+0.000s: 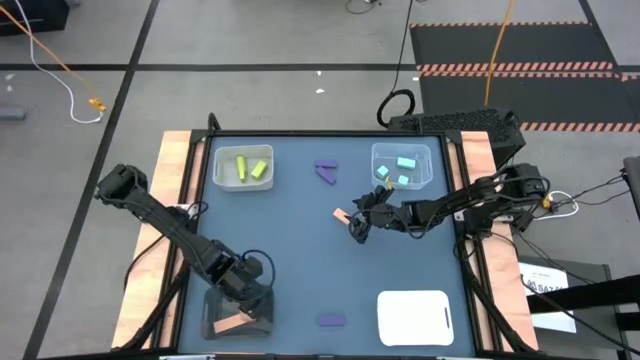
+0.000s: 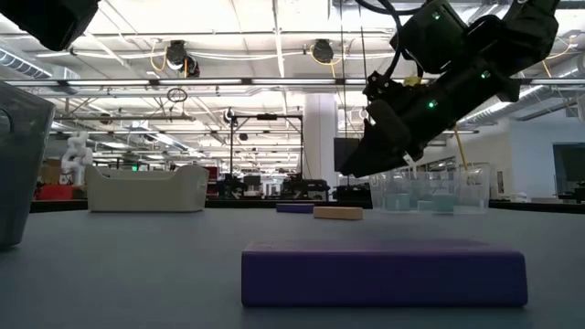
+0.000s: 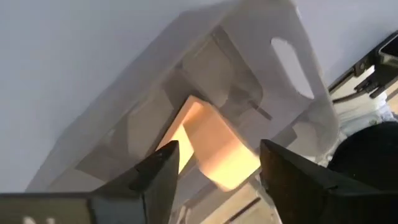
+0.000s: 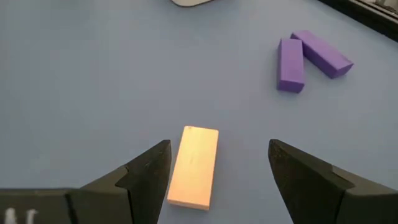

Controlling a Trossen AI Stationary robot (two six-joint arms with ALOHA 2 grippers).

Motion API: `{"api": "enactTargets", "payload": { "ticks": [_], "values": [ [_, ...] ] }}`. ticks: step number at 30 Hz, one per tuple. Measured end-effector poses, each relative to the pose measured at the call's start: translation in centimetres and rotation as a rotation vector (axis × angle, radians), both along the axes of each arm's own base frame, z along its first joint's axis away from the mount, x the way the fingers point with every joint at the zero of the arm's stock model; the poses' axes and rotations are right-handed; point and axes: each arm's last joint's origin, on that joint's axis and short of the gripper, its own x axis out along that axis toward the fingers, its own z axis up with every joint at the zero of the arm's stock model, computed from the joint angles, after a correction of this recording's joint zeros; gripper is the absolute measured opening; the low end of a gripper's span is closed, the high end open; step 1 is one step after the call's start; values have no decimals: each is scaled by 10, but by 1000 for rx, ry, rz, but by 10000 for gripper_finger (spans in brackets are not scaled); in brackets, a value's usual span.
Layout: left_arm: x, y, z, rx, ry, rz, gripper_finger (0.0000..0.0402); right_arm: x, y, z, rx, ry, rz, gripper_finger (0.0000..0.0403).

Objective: Sort & place blocks by color
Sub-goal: Put the orange block into the black bin

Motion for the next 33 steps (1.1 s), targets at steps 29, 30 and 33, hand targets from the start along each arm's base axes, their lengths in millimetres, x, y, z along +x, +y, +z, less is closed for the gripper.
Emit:
{"api": "enactTargets", "payload": {
  "ticks": [29,30,33],
  "values": [
    [1,5,9,-89,5,-15,219,37,-5,-28,74,61,-52,258],
    [1,5,9,-89,5,-15,219,38,-5,-27,83,52,-59,259],
    [1,5,9,-90,5,-14,220,43,-5,-22,113,19,-71,266]
  ]
}}
